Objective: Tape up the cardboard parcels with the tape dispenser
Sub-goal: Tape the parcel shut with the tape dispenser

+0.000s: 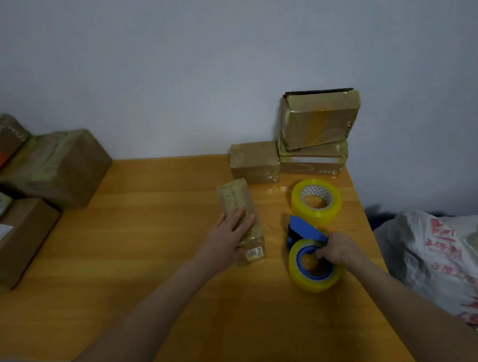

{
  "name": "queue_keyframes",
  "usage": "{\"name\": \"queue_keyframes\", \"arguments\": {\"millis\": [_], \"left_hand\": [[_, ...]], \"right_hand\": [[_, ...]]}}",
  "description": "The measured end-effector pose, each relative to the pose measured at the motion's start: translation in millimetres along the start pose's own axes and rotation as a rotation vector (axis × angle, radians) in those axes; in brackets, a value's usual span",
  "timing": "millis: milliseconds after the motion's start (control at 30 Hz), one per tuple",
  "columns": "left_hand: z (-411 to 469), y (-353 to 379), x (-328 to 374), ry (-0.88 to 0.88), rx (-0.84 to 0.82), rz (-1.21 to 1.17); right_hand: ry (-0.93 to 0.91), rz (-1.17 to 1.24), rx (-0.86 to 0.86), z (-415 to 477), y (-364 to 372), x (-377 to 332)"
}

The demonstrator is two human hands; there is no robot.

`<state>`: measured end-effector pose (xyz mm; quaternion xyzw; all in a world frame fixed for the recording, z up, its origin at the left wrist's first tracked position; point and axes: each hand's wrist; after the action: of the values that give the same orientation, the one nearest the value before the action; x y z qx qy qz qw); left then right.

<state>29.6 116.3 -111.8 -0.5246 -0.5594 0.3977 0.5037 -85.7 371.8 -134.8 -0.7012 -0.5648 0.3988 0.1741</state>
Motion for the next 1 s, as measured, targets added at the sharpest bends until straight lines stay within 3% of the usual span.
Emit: {"name": "queue_keyframes", "arguments": {"millis": [167, 267, 400, 633, 700, 767, 833, 900, 933, 1000], "left_hand": [[1, -2, -6, 0.061, -0.027, 0.012], [5, -9, -9, 0.067, -0.056, 0.03], [1, -7, -4, 0.048, 0.004, 0.055], [-10, -10, 0, 0.095, 0.087, -0.069], [-10, -17, 4, 0.079, 0.178, -0.126], [-8, -30, 12, -0.072, 0.365, -0.356], [-7, -50, 20, -0.253, 0.44, -0.829], [-7, -69, 27, -0.392, 0.301, -1.375], [-7, -75, 29, -0.452, 0.224, -1.535], [-9, -83, 31, -0.492, 0.125, -1.631]], "right_hand": [[0.008, 0.169, -0.056, -1, -12, -11], [0.037, 0.282, -0.174, -8, -14, -15], [0.079, 0.546, -0.216, -18, -14, -16], [-0.137, 0.7, -0.161, -35, -56, -34], [-0.225, 0.664, -0.137, -42, -70, -40], [-0.318, 0.548, -0.076, -49, -83, -44], [-0.413, 0.428, -0.043, -58, -94, -48], [-0.509, 0.348, -0.05, -69, -102, -53], [-0.554, 0.314, -0.051, -76, -103, -55], [-0.626, 0.272, -0.057, -88, -103, -60]]}}
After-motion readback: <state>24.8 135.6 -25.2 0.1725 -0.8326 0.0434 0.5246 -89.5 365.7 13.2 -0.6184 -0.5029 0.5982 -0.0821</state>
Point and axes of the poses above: each hand's wrist, its own z-axis towards the middle knuckle, its own y-axis out of the palm, x = y × z, and after that the axes turned 2 degrees about -x, right-handed
